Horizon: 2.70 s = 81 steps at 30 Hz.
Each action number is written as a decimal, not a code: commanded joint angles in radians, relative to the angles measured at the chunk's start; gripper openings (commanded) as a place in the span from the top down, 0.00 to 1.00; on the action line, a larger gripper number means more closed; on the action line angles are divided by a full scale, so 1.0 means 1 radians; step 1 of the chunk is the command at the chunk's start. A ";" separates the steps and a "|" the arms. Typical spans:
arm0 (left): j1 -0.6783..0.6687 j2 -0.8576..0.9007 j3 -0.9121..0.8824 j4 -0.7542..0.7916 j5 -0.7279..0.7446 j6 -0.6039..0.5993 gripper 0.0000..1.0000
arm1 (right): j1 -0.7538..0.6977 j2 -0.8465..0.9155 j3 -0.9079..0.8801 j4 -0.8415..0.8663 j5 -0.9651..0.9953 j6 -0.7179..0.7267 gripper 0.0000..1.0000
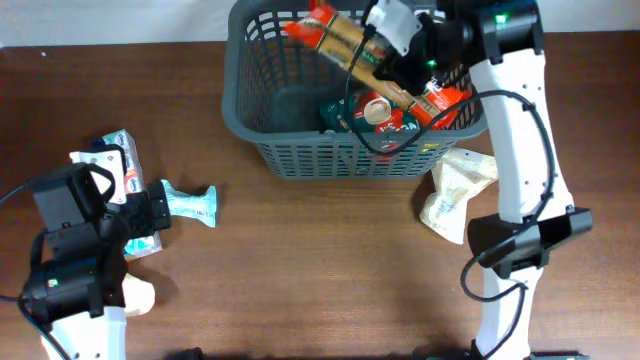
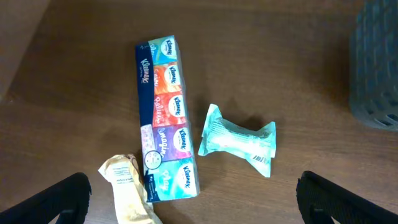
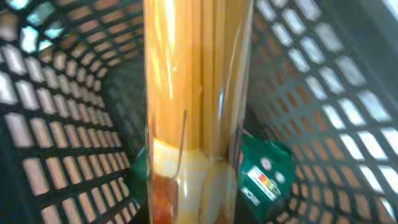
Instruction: Pack container
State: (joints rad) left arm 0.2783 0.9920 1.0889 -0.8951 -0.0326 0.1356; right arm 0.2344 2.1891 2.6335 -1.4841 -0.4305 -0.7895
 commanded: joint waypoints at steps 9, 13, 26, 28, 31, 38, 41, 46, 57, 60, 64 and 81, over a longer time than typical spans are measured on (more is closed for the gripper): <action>0.005 -0.003 -0.006 -0.011 0.015 0.017 0.01 | 0.001 0.013 -0.216 -0.136 -0.263 -0.325 0.96; 0.004 -0.003 -0.006 -0.012 0.015 0.017 0.01 | 0.001 0.017 -0.372 -0.085 -0.265 -0.332 0.97; 0.004 -0.003 -0.006 -0.011 0.015 0.017 0.01 | 0.000 0.016 -0.341 -0.053 -0.211 -0.216 0.01; 0.004 -0.003 -0.006 -0.011 0.015 0.017 0.01 | -0.007 0.006 -0.231 -0.049 -0.208 -0.151 0.01; 0.004 -0.003 -0.006 -0.013 0.015 0.017 0.01 | -0.044 -0.004 0.018 -0.003 -0.156 0.138 0.01; 0.004 -0.003 -0.006 -0.014 0.021 0.016 0.01 | -0.294 -0.005 0.439 -0.096 0.317 0.857 0.01; 0.004 -0.003 -0.006 -0.014 0.036 0.016 0.01 | -0.399 -0.004 0.430 -0.215 0.434 0.982 0.01; 0.004 -0.003 -0.006 -0.017 0.038 0.016 0.01 | -0.480 -0.014 0.350 -0.215 0.480 1.102 0.01; 0.004 -0.003 -0.006 -0.018 0.037 0.017 0.01 | -0.697 -0.015 -0.150 -0.215 0.542 1.135 0.01; 0.004 -0.003 -0.006 -0.018 0.037 0.017 0.01 | -0.747 -0.015 -0.309 -0.215 0.438 1.124 0.01; 0.004 -0.003 -0.006 -0.018 0.037 0.017 0.01 | -0.757 -0.015 -0.489 -0.215 0.360 1.070 0.01; 0.004 -0.003 -0.007 -0.026 0.037 0.024 0.01 | -0.667 -0.016 -0.550 -0.029 0.005 1.309 0.01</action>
State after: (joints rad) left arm 0.2783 0.9920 1.0889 -0.9207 -0.0101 0.1390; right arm -0.4747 2.1807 2.0884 -1.5272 -0.4252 0.3977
